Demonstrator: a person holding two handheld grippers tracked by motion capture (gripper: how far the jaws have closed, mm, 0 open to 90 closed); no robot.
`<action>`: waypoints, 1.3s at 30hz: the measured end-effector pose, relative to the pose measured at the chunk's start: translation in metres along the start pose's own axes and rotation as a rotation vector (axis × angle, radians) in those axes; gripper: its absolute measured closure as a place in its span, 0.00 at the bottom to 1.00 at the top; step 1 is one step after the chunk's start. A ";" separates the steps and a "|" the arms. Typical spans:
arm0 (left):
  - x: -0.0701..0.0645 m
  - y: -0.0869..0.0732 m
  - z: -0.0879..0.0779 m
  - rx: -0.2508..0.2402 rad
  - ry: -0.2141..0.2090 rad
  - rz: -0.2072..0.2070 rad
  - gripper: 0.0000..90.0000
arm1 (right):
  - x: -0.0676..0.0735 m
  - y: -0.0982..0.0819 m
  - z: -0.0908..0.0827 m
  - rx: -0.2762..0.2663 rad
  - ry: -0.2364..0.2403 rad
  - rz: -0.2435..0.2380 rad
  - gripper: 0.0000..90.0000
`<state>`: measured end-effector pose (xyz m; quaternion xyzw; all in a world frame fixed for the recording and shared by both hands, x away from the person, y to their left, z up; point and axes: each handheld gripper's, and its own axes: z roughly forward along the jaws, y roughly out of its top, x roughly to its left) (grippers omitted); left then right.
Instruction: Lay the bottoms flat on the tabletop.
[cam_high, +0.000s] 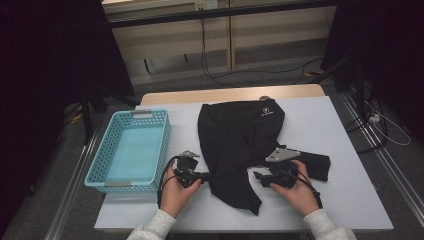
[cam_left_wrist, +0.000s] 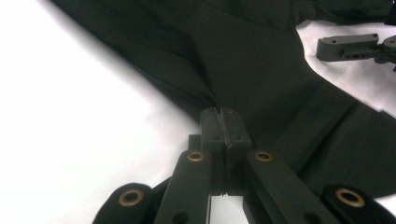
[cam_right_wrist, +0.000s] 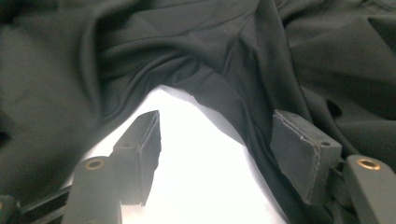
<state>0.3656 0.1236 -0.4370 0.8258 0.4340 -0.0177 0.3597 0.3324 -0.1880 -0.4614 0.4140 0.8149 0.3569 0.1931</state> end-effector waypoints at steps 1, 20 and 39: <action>0.003 0.000 -0.002 -0.005 0.004 -0.009 1.00 | 0.000 0.000 0.000 0.000 -0.001 0.001 0.38; 0.016 -0.004 -0.010 0.022 0.028 -0.032 1.00 | 0.025 0.021 0.009 -0.031 0.118 0.062 0.62; 0.016 -0.004 -0.004 0.004 0.019 -0.036 1.00 | -0.002 0.020 0.003 0.000 0.068 0.097 1.00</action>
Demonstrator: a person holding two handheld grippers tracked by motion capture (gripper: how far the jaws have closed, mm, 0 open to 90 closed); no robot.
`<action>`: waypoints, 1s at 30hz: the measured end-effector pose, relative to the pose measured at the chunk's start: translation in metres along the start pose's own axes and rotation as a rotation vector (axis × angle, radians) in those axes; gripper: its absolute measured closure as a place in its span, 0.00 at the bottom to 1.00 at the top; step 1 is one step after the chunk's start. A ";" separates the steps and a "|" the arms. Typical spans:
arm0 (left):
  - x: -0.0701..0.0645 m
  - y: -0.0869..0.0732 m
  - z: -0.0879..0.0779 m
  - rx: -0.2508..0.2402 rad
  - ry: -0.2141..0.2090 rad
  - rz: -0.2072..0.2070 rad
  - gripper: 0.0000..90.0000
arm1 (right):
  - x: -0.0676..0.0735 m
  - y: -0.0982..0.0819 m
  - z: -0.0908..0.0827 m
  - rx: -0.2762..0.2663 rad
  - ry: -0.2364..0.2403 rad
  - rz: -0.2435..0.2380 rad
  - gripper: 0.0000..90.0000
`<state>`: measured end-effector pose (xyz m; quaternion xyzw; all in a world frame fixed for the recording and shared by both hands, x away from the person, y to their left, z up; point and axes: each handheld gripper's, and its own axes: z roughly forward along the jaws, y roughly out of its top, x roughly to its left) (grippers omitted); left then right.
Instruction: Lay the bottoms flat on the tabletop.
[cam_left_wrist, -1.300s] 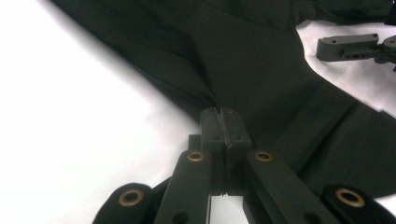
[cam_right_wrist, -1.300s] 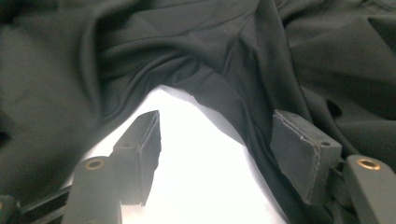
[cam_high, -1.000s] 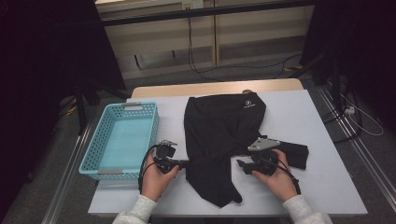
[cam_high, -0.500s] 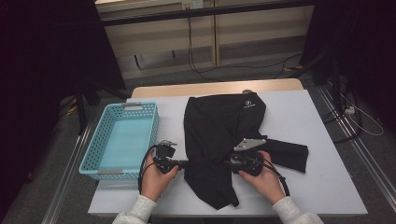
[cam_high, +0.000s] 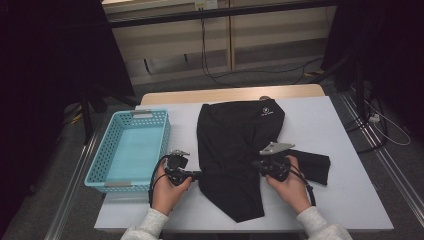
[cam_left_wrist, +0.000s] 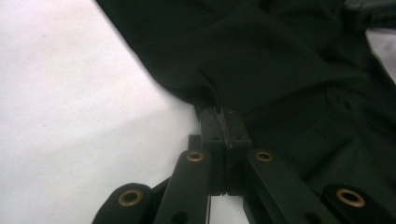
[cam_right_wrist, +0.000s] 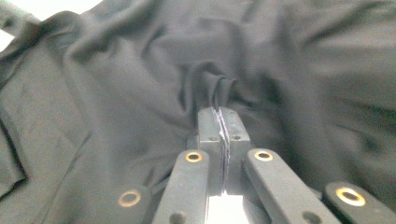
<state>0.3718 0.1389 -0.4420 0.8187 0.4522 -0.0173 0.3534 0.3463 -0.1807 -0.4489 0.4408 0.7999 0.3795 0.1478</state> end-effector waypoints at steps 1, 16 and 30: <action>0.000 0.000 0.001 0.004 0.007 0.010 1.00 | -0.003 -0.002 -0.001 -0.002 0.004 0.014 1.00; 0.009 0.009 0.007 -0.052 0.029 -0.021 1.00 | -0.002 0.000 0.000 -0.024 -0.062 -0.045 1.00; 0.004 0.010 0.015 -0.075 -0.004 0.032 0.76 | 0.003 -0.003 -0.008 -0.074 -0.104 -0.087 0.75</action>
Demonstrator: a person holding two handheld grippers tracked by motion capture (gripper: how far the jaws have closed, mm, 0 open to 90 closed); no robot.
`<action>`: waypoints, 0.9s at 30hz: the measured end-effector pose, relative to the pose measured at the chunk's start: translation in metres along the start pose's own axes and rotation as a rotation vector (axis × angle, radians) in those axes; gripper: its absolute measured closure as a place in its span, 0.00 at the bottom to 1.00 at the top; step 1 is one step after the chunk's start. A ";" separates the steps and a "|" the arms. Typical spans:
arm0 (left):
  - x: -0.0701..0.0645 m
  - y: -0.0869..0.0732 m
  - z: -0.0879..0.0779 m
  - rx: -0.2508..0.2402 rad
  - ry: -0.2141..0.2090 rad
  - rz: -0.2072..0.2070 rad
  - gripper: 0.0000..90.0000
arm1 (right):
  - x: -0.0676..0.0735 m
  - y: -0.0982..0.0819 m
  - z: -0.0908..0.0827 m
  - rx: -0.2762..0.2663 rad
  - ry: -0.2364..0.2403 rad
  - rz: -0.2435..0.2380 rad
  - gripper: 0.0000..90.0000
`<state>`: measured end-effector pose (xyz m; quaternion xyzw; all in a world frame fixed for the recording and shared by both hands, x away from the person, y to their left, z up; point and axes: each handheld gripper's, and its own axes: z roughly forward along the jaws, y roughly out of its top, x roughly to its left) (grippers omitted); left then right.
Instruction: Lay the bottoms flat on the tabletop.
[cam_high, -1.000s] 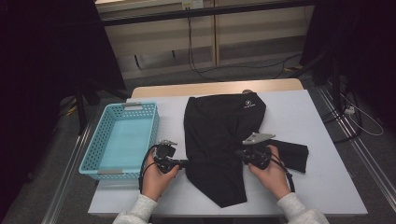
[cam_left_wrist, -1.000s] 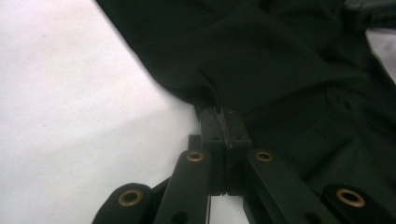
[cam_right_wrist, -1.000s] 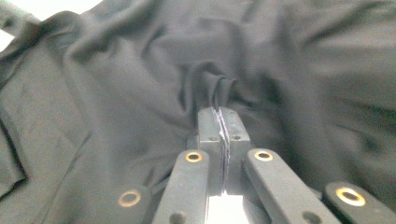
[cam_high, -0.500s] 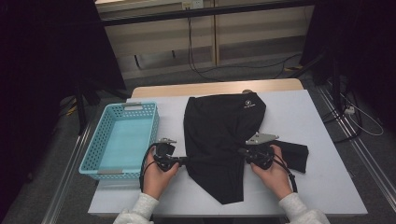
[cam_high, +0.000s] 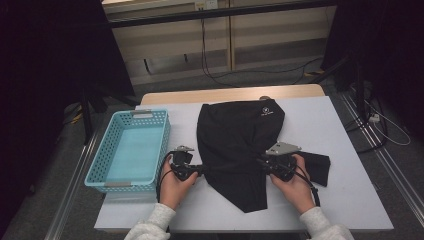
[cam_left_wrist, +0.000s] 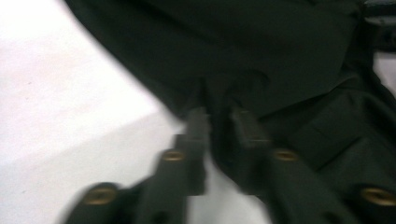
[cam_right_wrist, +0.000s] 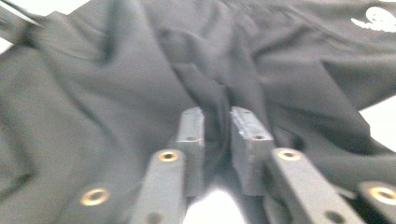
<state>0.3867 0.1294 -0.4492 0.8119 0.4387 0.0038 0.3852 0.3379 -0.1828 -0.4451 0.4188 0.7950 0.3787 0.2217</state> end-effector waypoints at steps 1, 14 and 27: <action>0.000 0.000 -0.002 0.011 0.006 0.015 0.71 | 0.005 0.001 -0.003 -0.007 0.007 -0.016 0.70; -0.001 -0.001 -0.002 -0.017 0.053 0.079 0.39 | 0.051 0.006 0.002 0.014 0.263 -0.065 0.74; -0.001 -0.002 -0.002 -0.012 0.062 0.094 0.51 | 0.068 0.002 0.015 0.115 0.449 -0.058 1.00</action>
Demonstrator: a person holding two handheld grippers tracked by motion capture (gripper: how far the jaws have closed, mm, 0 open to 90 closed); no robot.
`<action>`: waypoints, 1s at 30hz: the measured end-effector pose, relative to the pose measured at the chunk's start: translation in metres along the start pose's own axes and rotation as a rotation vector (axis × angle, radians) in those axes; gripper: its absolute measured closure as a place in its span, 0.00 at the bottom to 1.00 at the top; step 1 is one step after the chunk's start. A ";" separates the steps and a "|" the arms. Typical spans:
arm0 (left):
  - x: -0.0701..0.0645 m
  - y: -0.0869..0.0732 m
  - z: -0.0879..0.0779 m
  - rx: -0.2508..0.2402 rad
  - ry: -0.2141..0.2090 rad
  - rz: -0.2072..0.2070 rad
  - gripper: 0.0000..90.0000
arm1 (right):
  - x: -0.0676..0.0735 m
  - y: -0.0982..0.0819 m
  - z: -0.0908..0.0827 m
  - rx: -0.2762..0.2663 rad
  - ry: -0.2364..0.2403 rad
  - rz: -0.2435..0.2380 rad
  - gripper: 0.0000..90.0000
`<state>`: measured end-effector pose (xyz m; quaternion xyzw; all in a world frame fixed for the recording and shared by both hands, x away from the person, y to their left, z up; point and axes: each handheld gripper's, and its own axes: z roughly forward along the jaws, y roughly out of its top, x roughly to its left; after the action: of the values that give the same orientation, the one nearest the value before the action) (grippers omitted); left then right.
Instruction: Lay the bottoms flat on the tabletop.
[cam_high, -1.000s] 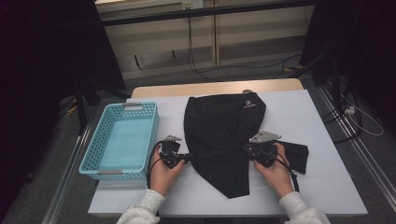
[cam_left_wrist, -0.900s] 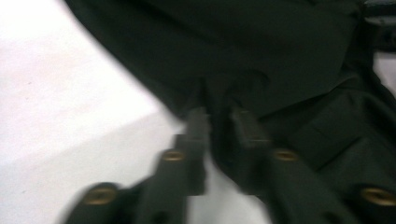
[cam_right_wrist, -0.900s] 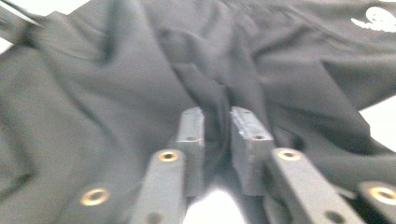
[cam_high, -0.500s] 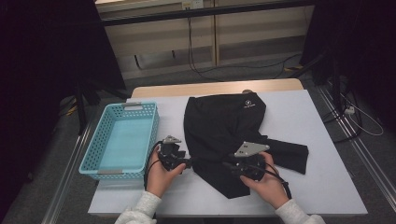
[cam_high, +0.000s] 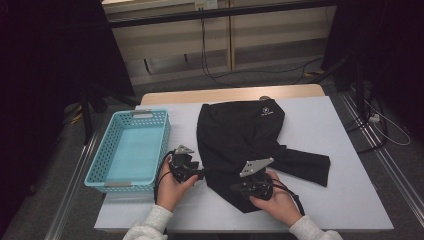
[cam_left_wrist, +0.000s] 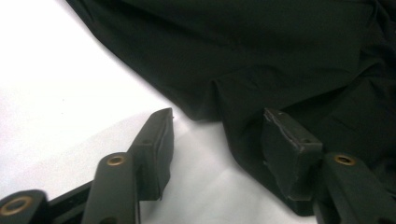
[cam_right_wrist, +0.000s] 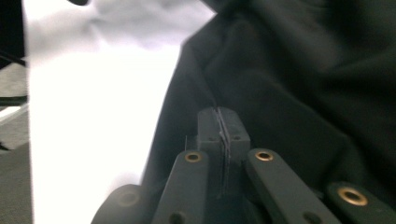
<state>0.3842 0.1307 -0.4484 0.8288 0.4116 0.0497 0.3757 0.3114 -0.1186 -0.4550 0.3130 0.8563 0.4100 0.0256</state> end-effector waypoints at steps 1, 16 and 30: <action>0.000 0.000 0.000 -0.001 0.003 0.002 0.51 | 0.003 0.001 0.001 -0.003 0.014 -0.006 1.00; -0.001 -0.001 0.000 -0.005 0.000 -0.001 0.49 | 0.004 0.006 -0.008 -0.105 -0.035 -0.008 0.73; 0.001 -0.004 -0.004 -0.007 0.001 -0.024 0.48 | -0.027 -0.015 -0.038 -0.034 -0.253 0.005 0.67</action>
<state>0.3808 0.1348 -0.4486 0.8225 0.4216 0.0471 0.3788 0.3139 -0.1670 -0.4461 0.3640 0.8383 0.3818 0.1378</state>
